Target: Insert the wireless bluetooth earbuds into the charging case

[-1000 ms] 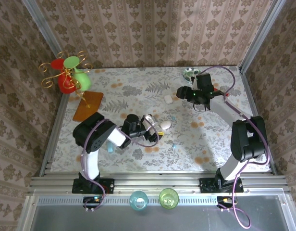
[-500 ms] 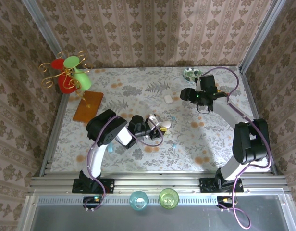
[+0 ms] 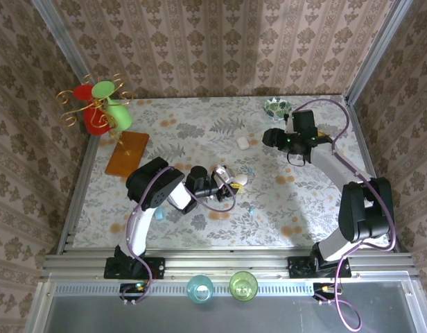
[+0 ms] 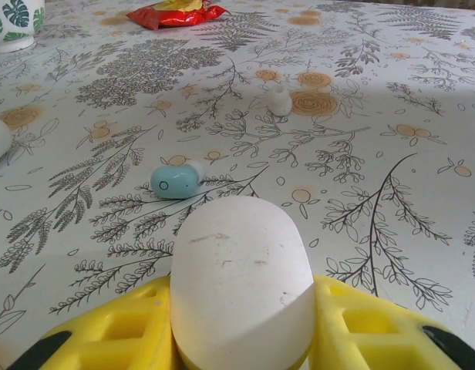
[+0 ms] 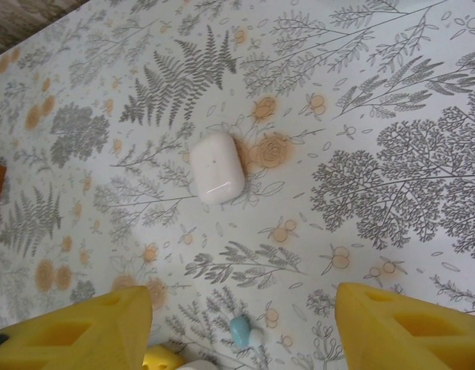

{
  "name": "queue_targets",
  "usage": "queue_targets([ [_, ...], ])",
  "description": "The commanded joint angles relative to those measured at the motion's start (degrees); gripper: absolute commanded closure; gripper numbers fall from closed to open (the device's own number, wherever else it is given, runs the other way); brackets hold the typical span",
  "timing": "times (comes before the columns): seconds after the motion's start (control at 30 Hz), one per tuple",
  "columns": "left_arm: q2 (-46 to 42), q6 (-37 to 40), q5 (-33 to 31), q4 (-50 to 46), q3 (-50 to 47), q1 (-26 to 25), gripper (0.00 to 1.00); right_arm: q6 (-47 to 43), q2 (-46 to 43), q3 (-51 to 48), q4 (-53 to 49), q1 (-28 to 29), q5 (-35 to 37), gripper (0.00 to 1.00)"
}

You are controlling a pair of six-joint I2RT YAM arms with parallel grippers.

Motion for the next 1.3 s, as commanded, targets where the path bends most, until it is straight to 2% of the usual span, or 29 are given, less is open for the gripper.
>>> queue_targets([
  [0.0,-4.6,1.2,2.5,1.3,-1.3,0.1,0.72,0.4,-4.7,-1.8,-0.4,-0.3,-5.7,0.35],
  [0.2,-13.3,-0.9,4.7,1.3,-3.1,1.5,0.72,7.1,-9.0,-7.1,6.2,-0.3,-22.5,0.30],
  [0.33,-18.6,-2.6,8.8,1.1,-4.2,3.8,0.73,19.2,-11.6,-12.6,19.0,0.2,-31.9,0.25],
  [0.5,-24.3,-3.4,11.1,0.7,-5.4,6.0,0.73,27.4,-11.5,-15.5,25.7,3.6,-35.1,0.25],
  [0.67,-26.9,-4.0,11.7,0.7,-5.6,6.7,0.73,36.9,-7.1,-16.5,32.6,6.7,-38.0,0.31],
  [0.8,-27.4,-4.8,12.3,0.7,-5.4,6.8,0.73,39.0,-5.1,-16.2,36.4,9.1,-38.4,0.36],
  [0.9,-28.0,-5.2,12.5,0.7,-5.5,6.8,0.73,39.8,-4.1,-15.8,37.4,10.3,-38.7,0.43],
  [1.07,-29.0,-5.2,12.5,0.7,-6.2,6.8,0.72,41.4,-3.3,-15.8,39.1,10.5,-38.5,0.69],
  [1.13,-29.4,-5.2,12.4,0.7,-6.5,6.9,0.72,42.1,-3.3,-16.0,39.7,10.6,-38.2,0.76],
  [1.27,-30.6,-4.8,11.0,1.0,-7.0,6.8,0.56,46.5,-3.3,-16.8,44.8,10.5,-38.0,0.79],
])
